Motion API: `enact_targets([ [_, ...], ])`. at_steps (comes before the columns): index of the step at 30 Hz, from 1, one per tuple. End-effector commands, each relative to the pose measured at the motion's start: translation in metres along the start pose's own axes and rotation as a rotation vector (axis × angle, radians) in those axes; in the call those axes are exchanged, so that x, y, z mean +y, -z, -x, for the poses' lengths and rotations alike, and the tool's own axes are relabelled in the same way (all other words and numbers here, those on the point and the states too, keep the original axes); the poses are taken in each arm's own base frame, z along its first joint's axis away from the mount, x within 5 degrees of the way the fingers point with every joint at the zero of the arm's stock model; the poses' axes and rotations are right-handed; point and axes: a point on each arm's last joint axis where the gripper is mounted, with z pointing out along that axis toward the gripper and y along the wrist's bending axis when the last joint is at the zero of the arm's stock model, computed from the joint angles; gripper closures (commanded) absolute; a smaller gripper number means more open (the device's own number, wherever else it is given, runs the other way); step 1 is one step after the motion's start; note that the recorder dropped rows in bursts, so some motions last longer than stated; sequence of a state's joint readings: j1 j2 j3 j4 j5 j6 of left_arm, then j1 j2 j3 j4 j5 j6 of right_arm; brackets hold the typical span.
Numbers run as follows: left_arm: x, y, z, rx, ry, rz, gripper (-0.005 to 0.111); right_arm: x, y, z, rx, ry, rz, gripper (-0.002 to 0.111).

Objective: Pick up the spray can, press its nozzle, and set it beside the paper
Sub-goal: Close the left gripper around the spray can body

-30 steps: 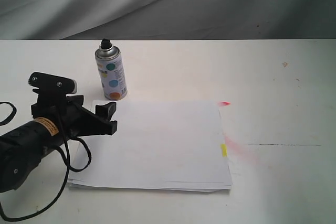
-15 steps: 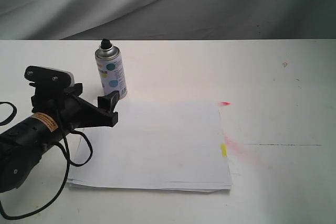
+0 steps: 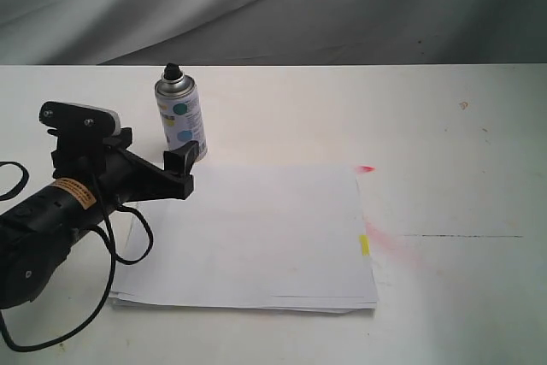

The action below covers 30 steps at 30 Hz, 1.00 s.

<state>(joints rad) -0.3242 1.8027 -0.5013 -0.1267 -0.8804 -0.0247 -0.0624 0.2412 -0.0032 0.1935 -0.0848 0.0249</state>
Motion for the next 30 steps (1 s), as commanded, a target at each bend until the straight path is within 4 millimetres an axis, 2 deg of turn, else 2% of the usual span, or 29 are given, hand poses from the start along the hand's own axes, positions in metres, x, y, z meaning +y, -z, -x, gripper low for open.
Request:
enact_targets([
  [1, 0.0, -0.001, 0.001, -0.007, 0.009, 0.009, 0.016, -0.001, 0.0, -0.001, -0.003, 0.016, -0.005, 0.108],
  [8, -0.001, -0.003, 0.003, -0.01, 0.009, 0.008, 0.016, -0.001, 0.0, -0.001, -0.003, 0.016, -0.005, 0.108],
  [15, -0.003, -0.015, 0.013, -0.032, 0.014, 0.003, 0.016, -0.001, 0.0, -0.001, -0.003, 0.016, -0.005, 0.108],
  [23, -0.003, -0.043, -0.005, -0.018, 0.013, 0.016, 0.016, -0.001, 0.0, -0.001, -0.003, 0.016, -0.005, 0.108],
  [30, 0.003, -0.069, -0.015, -0.044, 0.055, 0.099, 0.016, -0.001, 0.0, -0.001, -0.003, 0.016, -0.005, 0.108],
])
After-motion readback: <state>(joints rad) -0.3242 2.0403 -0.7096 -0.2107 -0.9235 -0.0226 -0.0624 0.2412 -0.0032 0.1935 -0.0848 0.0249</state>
